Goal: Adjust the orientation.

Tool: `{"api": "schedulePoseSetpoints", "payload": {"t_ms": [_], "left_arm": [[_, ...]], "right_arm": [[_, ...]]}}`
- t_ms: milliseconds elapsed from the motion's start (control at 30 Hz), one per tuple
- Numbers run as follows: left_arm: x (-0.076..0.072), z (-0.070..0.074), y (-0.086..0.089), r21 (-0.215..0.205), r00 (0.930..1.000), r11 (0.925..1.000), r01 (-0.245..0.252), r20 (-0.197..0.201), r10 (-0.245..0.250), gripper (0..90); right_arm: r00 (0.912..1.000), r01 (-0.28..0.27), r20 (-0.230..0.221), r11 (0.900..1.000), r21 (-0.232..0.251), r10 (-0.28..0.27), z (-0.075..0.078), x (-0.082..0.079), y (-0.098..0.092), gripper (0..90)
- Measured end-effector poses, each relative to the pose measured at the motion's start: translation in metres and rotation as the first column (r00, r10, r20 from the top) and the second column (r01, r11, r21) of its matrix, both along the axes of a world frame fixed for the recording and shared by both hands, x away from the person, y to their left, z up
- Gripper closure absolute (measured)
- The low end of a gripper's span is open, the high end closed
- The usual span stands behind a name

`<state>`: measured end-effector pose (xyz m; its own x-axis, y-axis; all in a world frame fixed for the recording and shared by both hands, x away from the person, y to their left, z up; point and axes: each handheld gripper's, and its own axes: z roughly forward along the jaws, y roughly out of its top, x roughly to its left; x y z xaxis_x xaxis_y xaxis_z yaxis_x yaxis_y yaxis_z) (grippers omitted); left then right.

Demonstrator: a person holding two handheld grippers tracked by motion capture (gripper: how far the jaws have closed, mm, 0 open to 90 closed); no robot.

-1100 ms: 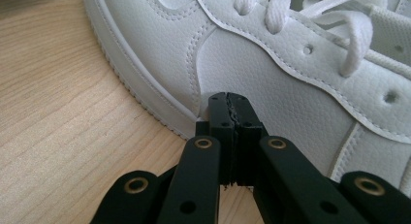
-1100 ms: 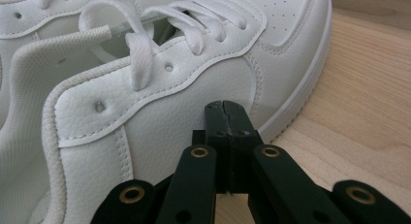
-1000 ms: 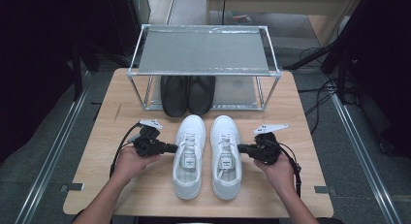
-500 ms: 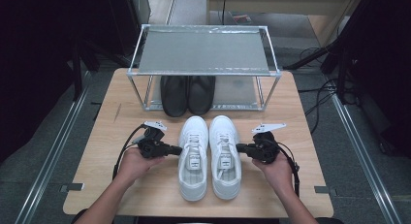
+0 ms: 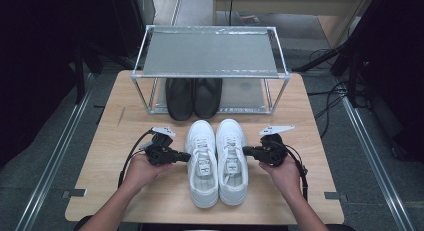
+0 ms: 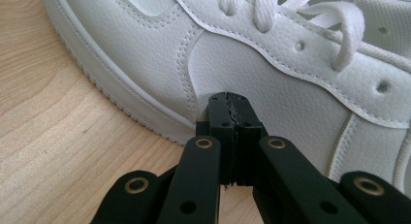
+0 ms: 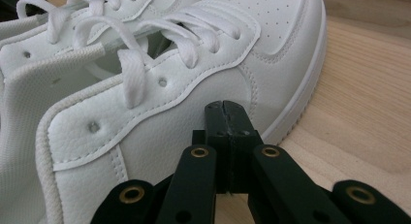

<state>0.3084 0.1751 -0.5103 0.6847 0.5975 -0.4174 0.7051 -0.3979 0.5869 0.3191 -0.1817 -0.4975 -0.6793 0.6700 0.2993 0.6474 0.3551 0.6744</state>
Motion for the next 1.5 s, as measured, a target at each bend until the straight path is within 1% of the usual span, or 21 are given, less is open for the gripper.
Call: {"api": "schedulePoseSetpoints", "payload": {"t_ms": [133, 233, 333, 400, 467, 567, 633, 700, 767, 867, 900, 933, 1000, 1067, 1100, 1167, 1300, 1333, 1367, 1433, 1500], "left_arm": [[-0.001, 0.000, -0.001, -0.007, 1.0000, 1.0000, -0.001, -0.005, 0.001, 90.0], [-0.002, -0.001, -0.003, -0.014, 0.9999, 0.9999, 0.008, -0.014, -0.008, 90.0], [-0.005, 0.000, -0.006, -0.012, 0.9999, 0.9999, 0.011, -0.013, -0.011, 90.0], [-0.006, -0.001, -0.007, -0.024, 0.9997, 0.9996, 0.017, -0.016, -0.017, 90.0], [-0.006, -0.001, -0.008, -0.027, 0.9994, 0.9993, 0.025, -0.022, -0.025, 90.0], [-0.009, -0.001, -0.012, -0.024, 0.9993, 0.9993, 0.030, -0.020, -0.031, 90.0], [-0.011, 0.000, -0.015, -0.030, 0.9989, 0.9988, 0.038, -0.025, -0.039, 90.0], [-0.011, 0.000, -0.019, -0.048, 0.9982, 0.9977, 0.047, -0.035, -0.049, 90.0], [-0.013, 0.001, -0.021, -0.040, 0.9978, 0.9975, 0.059, -0.028, -0.060, 90.0], [-0.010, 0.000, -0.018, -0.038, 0.9960, 0.9963, 0.077, -0.041, -0.079, 90.0], [-0.011, 0.000, -0.017, -0.027, 0.9956, 0.9959, 0.086, -0.034, -0.087, 90.0], [-0.011, 0.000, -0.016, -0.028, 0.9953, 0.9953, 0.093, -0.023, -0.094, 90.0], [-0.011, 0.002, -0.015, -0.054, 0.9939, 0.9930, 0.105, -0.027, -0.107, 83.1], [-0.012, 0.004, -0.012, -0.064, 0.9945, 0.9925, 0.104, -0.003, -0.104, 79.5], [-0.011, 0.007, -0.010, -0.082, 0.9952, 0.9919, 0.097, -0.001, -0.097, 76.0], [-0.010, 0.010, -0.006, -0.115, 0.9957, 0.9891, 0.092, 0.013, -0.091, 73.2], [-0.011, 0.016, -0.001, -0.127, 0.9960, 0.9881, 0.087, 0.030, -0.084, 63.0], [-0.012, 0.017, 0.000, -0.126, 0.9949, 0.9875, 0.096, 0.045, -0.090, 61.1], [-0.013, 0.019, 0.000, -0.129, 0.9947, 0.9871, 0.095, 0.051, -0.089, 59.6], [-0.014, 0.021, 0.002, -0.139, 0.9947, 0.9859, 0.094, 0.053, -0.088, 55.6], [-0.014, 0.022, 0.002, -0.132, 0.9950, 0.9870, 0.092, 0.050, -0.086, 52.2]], "right_arm": [[1.0000, 0.002, -0.002, 1.000, -0.008, -0.002, 0.000, 0.001, 0.001, 90.0], [1.0000, 0.005, 0.008, 1.000, -0.017, -0.005, 0.001, 0.003, 0.002, 90.0], [0.9999, 0.010, 0.012, 1.000, -0.021, -0.010, 0.001, 0.006, 0.002, 90.0], [0.9999, 0.013, 0.009, 1.000, -0.021, -0.012, 0.001, 0.009, 0.002, 90.0], [0.9998, 0.018, 0.011, 1.000, -0.021, -0.017, 0.001, 0.011, 0.001, 90.0], [0.9995, 0.030, 0.011, 0.999, -0.014, -0.030, 0.001, 0.015, 0.000, 90.0], [0.9992, 0.037, 0.013, 0.999, -0.020, -0.037, 0.001, 0.018, 0.001, 90.0], [0.9988, 0.043, 0.027, 0.999, -0.030, -0.042, 0.002, 0.021, 0.001, 90.0], [0.9982, 0.051, 0.032, 0.998, -0.028, -0.050, 0.001, 0.023, 0.000, 90.0], [0.9981, 0.055, 0.029, 0.998, -0.012, -0.054, 0.001, 0.025, -0.003, 90.0], [0.9980, 0.055, 0.030, 0.998, -0.011, -0.055, 0.001, 0.025, -0.004, 90.0], [0.9977, 0.060, 0.033, 0.998, -0.009, -0.060, 0.001, 0.025, -0.005, 90.0], [0.9966, 0.067, 0.048, 0.998, -0.011, -0.066, 0.001, 0.025, -0.008, 85.3], [0.9968, 0.071, 0.038, 0.997, 0.006, -0.071, 0.001, 0.026, -0.013, 83.9], [0.9968, 0.070, 0.038, 0.997, 0.015, -0.071, 0.002, 0.026, -0.016, 83.8], [0.9958, 0.075, 0.051, 0.997, 0.021, -0.076, 0.004, 0.025, -0.018, 81.9], [0.9950, 0.065, 0.073, 0.997, 0.042, -0.068, 0.010, 0.021, -0.021, 76.5], [0.9948, 0.062, 0.078, 0.997, 0.046, -0.065, 0.012, 0.020, -0.021, 76.5], [0.9948, 0.054, 0.083, 0.997, 0.051, -0.058, 0.013, 0.019, -0.021, 76.0], [0.9940, 0.053, 0.093, 0.997, 0.062, -0.058, 0.015, 0.016, -0.022, 74.2], [0.9930, 0.052, 0.102, 0.996, 0.076, -0.060, 0.018, 0.014, -0.023, 71.7]]}}
